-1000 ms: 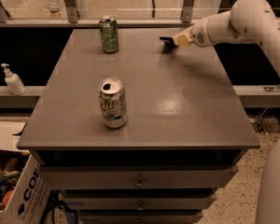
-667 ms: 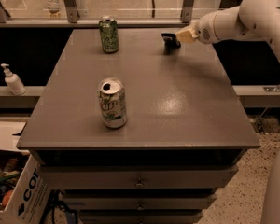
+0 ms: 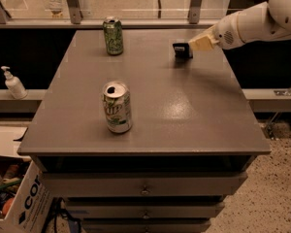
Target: Move rxbar blueberry near 7up can
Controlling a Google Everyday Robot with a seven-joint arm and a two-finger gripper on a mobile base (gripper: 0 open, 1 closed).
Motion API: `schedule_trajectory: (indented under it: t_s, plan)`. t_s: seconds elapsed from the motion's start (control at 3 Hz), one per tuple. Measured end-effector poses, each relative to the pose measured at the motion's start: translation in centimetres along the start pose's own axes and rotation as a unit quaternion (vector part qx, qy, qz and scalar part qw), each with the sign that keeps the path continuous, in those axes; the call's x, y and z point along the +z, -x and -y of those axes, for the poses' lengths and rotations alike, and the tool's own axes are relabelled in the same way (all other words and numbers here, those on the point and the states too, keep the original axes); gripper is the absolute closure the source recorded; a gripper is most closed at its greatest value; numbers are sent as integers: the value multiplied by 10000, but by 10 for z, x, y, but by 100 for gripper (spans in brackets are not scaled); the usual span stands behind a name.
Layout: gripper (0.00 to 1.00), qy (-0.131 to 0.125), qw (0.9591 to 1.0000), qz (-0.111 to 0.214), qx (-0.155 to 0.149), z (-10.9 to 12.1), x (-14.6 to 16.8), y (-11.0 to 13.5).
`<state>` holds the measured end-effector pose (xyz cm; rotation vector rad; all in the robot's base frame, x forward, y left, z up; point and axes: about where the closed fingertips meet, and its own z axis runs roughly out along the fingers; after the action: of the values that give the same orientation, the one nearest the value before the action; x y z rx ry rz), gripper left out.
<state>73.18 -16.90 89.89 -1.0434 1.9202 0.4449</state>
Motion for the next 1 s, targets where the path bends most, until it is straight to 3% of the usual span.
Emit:
schedule_trajectory:
  t_s: [0.33,1.0]
  plan:
    - [100,461,9986,-209,-161,-38,-21,-14]
    - [100,1196,9909,-549,-279,-106,-71,-45]
